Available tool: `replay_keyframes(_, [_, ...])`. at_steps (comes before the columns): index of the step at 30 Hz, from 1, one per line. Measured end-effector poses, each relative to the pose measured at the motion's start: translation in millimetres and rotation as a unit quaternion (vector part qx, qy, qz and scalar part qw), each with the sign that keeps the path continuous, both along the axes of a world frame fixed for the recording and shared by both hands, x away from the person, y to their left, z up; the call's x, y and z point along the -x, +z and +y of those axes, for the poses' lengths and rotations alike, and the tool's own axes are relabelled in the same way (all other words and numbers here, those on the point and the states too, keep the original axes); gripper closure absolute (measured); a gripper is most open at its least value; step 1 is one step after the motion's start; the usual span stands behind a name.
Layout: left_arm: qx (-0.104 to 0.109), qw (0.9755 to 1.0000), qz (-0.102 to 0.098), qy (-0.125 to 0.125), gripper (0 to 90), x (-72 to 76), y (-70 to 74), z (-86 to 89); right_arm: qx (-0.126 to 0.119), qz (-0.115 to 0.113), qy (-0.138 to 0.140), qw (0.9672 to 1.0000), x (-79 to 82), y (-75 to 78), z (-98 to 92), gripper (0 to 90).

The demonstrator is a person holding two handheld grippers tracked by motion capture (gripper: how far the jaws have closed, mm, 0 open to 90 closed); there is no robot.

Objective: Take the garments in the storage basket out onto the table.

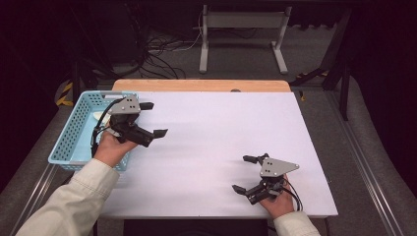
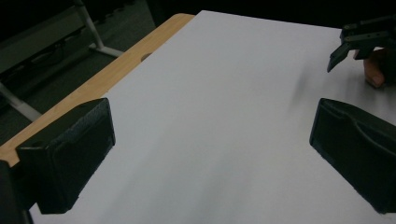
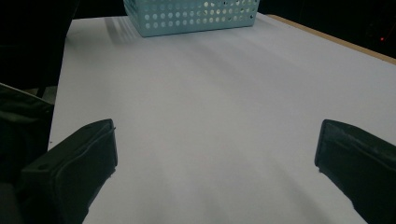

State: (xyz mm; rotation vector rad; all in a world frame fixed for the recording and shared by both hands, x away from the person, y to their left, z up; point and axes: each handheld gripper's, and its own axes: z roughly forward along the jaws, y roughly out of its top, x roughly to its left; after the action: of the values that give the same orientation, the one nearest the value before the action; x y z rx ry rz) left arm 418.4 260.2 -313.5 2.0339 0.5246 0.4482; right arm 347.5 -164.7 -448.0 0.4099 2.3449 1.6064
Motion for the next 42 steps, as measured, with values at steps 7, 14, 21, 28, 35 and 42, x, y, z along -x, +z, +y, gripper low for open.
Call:
replay_keyframes(7, [-0.009,0.9997,0.000,0.021,1.0,-12.1,6.1,8.7,0.002,0.000,0.000,1.0000,-0.1,-0.1,0.3,0.0])
replay_keyframes(14, [-0.008,0.9989,0.005,0.046,1.0,-27.3,9.7,21.5,0.004,0.002,0.000,1.0000,-0.4,-0.1,0.3,0.0])
replay_keyframes(21, [-0.017,0.9975,0.000,0.068,1.2,-39.5,15.3,32.7,0.005,0.002,0.000,1.0000,-0.4,-0.4,0.8,0.0])
replay_keyframes(28, [-0.017,0.9955,0.004,0.093,1.2,-52.9,18.9,44.6,0.006,0.002,0.000,1.0000,-0.4,-0.4,0.9,0.0])
replay_keyframes(35, [-0.032,0.9926,0.005,0.117,1.1,-64.8,15.4,55.6,0.006,0.003,0.001,1.0000,-0.4,-0.4,0.9,0.0])
replay_keyframes(42, [-0.031,0.9909,0.014,0.130,1.1,-74.2,12.2,62.7,0.006,0.002,0.001,1.0000,-0.3,-0.4,0.9,0.0])
